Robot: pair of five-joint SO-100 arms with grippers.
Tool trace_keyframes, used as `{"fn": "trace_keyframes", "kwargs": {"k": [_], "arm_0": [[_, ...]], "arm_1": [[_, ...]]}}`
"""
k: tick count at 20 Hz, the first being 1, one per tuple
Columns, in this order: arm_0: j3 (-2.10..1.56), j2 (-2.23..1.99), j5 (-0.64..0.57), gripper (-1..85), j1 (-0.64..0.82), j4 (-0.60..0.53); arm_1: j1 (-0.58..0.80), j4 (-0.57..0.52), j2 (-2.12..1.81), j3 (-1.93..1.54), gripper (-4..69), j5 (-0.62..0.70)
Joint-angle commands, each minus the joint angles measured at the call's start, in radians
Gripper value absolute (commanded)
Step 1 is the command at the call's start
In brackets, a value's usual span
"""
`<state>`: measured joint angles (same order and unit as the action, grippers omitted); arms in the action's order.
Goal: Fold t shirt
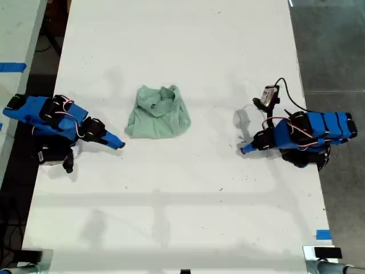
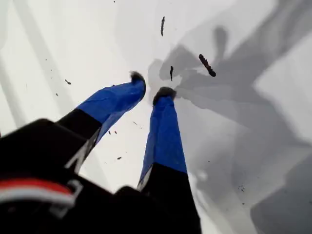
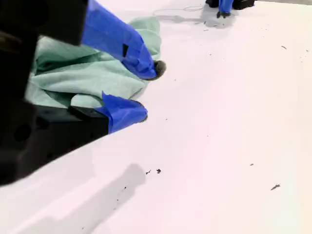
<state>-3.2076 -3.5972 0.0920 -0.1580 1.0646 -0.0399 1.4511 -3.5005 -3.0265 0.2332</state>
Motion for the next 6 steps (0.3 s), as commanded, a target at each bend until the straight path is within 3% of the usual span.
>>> {"fn": "trace_keyframes", "kwargs": {"k": [1, 6], "arm_0": [[-0.008, -0.005, 0.014, 11.1, -0.051, -0.002], [-0.008, -0.005, 0.014, 11.1, -0.058, -0.002]], "arm_1": [[0.006, -0.015, 0.0, -0.028, 6.9, 0.009], [0.006, -0.015, 0.0, -0.028, 6.9, 0.009]]}}
